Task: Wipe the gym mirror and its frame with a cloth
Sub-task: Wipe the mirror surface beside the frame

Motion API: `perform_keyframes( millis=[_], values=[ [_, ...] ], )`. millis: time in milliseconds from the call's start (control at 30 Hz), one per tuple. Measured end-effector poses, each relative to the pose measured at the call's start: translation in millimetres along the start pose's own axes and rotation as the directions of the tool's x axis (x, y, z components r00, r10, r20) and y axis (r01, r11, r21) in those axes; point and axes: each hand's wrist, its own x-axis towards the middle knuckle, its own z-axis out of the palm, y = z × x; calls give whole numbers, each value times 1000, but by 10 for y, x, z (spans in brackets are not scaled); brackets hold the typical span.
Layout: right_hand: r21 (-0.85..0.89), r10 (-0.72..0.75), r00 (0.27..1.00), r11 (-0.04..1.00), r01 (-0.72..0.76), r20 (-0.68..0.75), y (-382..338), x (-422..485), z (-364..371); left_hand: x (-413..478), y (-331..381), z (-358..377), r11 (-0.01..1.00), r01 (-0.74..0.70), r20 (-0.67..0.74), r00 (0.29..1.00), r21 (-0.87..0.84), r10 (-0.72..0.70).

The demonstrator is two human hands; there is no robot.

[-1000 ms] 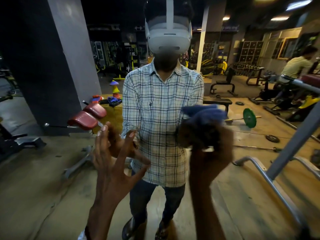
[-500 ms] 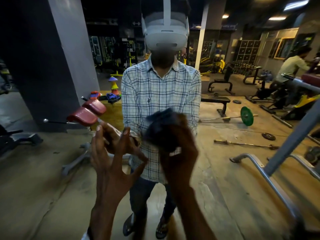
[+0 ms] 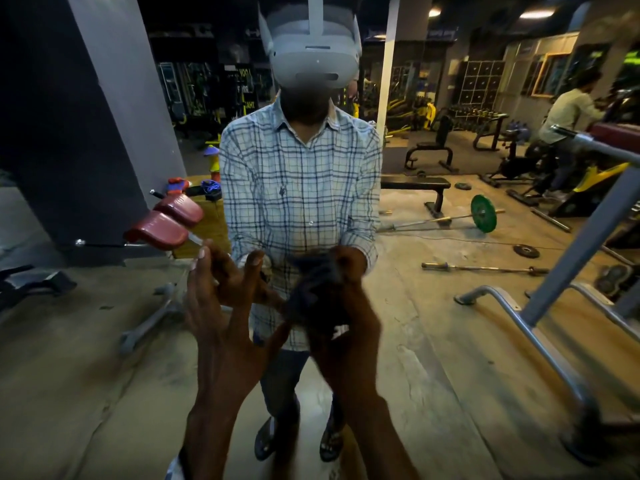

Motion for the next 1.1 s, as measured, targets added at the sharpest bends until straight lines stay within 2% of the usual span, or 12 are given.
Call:
perform_keyframes(
  millis=[100, 300, 400, 533, 633, 700, 767, 833, 900, 967, 1033, 1100],
  values=[
    [-91, -156, 988, 984, 156, 4, -25, 22, -46, -31, -116, -47, 1000, -9, 31, 999, 11, 9],
    [-62, 112, 871, 985, -161, -478, 305, -74, -437, -106, -532, -264, 994, 37, 2, 999, 100, -37],
    [53, 225, 784, 969, -239, -579, 194, -155, -170, -129, -663, -358, 992, 73, -16, 997, 107, -72],
    [2, 285, 928, 956, -294, -240, 6, -460, 278, -154, -792, -396, 995, 39, -17, 999, 96, -38],
    [-124, 190, 981, 973, -193, -41, 15, -492, 200, -144, -855, -384, 995, 7, -44, 999, 96, -3],
    [-139, 152, 966, 973, -182, -208, 75, -406, 34, -134, -880, -389, 993, 2, -48, 999, 117, 3],
    [-77, 176, 857, 967, -243, -485, 175, -298, -78, -122, -900, -415, 995, -10, -44, 999, 98, 14],
    [72, 287, 742, 948, -308, -606, 122, -247, 66, -133, -936, -426, 998, -1, -53, 999, 59, 4],
    [125, 355, 767, 931, -344, -535, -69, -288, 391, -146, -1039, -419, 993, -13, -91, 996, 113, 23],
    [35, 306, 921, 951, -307, -240, -272, -391, 714, -171, -1123, -445, 995, 0, -84, 996, 98, 9],
    [-30, 153, 988, 988, -152, 34, -447, -393, 852, -158, -1175, -523, 997, -11, -84, 996, 80, 18],
    [-48, -33, 999, 998, 35, 44, -484, -268, 760, -127, -1226, -566, 997, -7, -98, 995, 82, 15]
  ],
)
